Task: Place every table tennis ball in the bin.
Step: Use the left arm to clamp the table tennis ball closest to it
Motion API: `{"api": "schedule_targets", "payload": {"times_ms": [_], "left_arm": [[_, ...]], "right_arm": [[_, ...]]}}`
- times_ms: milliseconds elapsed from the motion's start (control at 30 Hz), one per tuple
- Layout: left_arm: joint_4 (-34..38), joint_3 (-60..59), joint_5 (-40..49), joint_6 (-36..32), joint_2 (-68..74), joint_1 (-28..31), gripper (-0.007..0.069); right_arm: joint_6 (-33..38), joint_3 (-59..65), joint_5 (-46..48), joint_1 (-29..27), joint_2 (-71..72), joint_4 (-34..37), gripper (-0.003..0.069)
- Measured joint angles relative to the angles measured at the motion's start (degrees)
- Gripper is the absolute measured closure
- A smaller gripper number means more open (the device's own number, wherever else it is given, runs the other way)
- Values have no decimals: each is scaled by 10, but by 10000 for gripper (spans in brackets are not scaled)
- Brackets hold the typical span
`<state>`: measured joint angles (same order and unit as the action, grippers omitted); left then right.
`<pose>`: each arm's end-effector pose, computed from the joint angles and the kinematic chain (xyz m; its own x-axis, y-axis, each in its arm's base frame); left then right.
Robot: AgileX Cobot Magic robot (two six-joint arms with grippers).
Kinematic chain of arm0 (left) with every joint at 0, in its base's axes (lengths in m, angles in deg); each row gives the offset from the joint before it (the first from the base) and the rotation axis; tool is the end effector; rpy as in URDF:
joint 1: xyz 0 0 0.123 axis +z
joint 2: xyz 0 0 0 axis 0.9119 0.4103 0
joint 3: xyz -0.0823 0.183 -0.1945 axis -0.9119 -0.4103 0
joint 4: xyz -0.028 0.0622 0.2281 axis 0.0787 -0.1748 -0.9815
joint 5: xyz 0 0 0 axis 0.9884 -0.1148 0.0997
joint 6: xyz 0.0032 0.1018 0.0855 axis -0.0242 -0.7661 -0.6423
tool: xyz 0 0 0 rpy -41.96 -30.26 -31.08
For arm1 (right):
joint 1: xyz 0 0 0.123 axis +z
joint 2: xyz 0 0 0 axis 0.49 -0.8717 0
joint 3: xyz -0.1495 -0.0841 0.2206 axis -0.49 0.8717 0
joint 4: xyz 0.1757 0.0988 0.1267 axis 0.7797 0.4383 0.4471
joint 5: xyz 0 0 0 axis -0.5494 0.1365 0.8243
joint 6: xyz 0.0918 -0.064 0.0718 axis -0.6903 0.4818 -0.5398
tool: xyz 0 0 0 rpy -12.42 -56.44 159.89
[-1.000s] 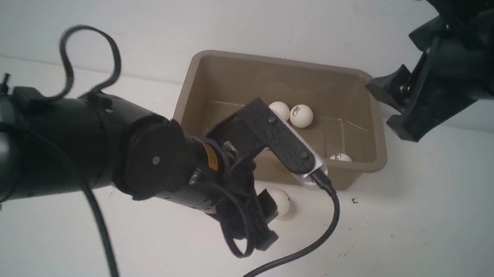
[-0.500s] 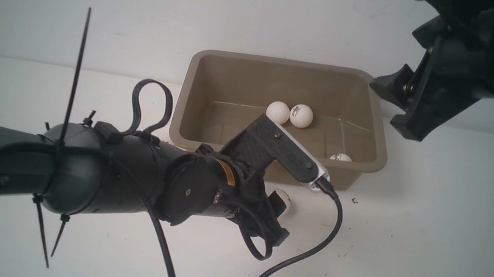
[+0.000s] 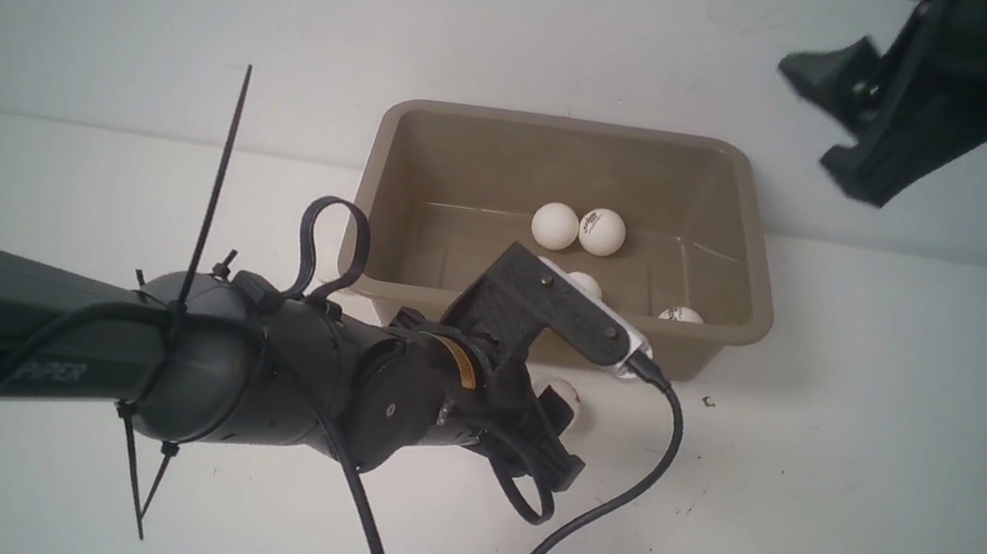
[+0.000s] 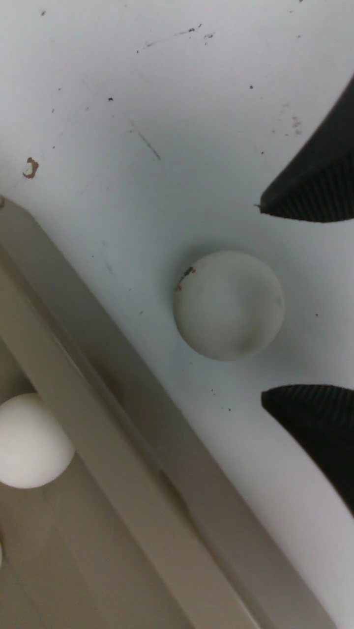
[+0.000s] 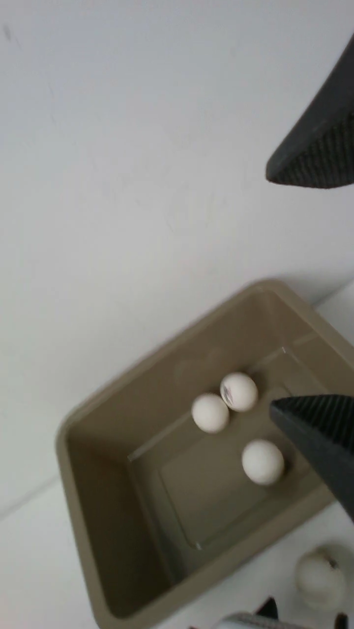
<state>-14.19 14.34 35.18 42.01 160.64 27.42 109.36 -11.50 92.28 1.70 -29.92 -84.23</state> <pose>0.3232 -0.2513 0.1350 -0.5356 0.3634 -0.7623 0.5798 0.8145 -0.0190 0.2766 0.1390 0.3957 -0.0944 -0.7437 -0.6619 -0.5363 0.5981 -0.5955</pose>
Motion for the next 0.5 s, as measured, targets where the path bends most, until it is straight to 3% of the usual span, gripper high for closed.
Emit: {"api": "schedule_targets", "payload": {"times_ms": [500], "left_arm": [[-18, 0, -44, 27, 5, -34, 219]], "right_arm": [[-18, 0, -1, 0, 92, -52, 146]]}}
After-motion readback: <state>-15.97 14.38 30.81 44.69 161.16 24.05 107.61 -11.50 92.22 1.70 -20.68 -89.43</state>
